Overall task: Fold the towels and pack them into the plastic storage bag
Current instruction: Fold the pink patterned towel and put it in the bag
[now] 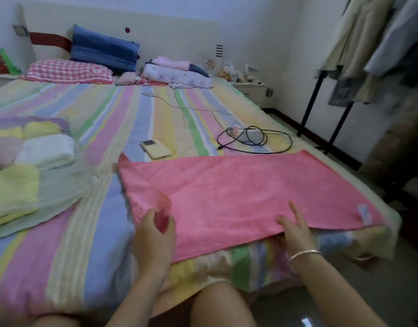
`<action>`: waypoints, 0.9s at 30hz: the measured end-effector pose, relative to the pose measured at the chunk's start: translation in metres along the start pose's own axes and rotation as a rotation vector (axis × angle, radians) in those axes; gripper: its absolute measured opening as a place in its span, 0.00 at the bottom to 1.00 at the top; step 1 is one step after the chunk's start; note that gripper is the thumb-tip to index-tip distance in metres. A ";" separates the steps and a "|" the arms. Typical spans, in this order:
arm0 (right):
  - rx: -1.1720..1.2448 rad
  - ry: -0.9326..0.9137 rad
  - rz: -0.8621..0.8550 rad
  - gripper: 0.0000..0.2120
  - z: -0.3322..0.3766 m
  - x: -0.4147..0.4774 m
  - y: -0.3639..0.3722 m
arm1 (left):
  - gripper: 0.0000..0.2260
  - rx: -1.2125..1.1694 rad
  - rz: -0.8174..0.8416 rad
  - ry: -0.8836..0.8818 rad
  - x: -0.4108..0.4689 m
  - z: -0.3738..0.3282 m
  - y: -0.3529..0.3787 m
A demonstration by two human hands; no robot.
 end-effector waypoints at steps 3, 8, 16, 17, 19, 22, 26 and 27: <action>-0.026 0.069 -0.106 0.41 -0.003 0.060 -0.064 | 0.08 -0.009 0.023 0.101 -0.005 -0.028 0.018; -0.220 0.101 -0.317 0.27 0.020 0.095 -0.132 | 0.07 -0.012 0.124 0.198 -0.014 -0.053 0.067; -1.141 -0.588 -0.060 0.26 0.061 0.058 -0.012 | 0.07 -0.346 0.165 -0.114 -0.005 -0.008 0.073; -1.182 -0.671 0.053 0.25 0.051 0.043 0.020 | 0.03 -0.462 0.159 -0.179 -0.003 -0.004 0.068; -1.248 -0.826 0.256 0.24 0.031 0.006 0.074 | 0.10 -0.643 0.115 -0.288 -0.004 0.006 0.057; -1.211 -0.918 0.324 0.22 0.023 -0.023 0.108 | 0.13 -0.741 0.041 -0.349 -0.004 0.023 0.046; -1.070 -0.927 0.227 0.11 0.043 -0.031 0.112 | 0.13 -0.853 0.098 -0.445 -0.013 0.038 0.054; -1.023 -0.909 0.218 0.09 0.047 -0.032 0.113 | 0.13 -0.872 0.107 -0.444 -0.013 0.039 0.055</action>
Point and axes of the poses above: each hand's wrist, its own x-axis towards the middle knuckle, its own y-axis out of the palm, z = x × y, the point moved 8 cm from there along x, towards the middle knuckle, and after that the axes turned 5 degrees about z, right-handed, at the moved point
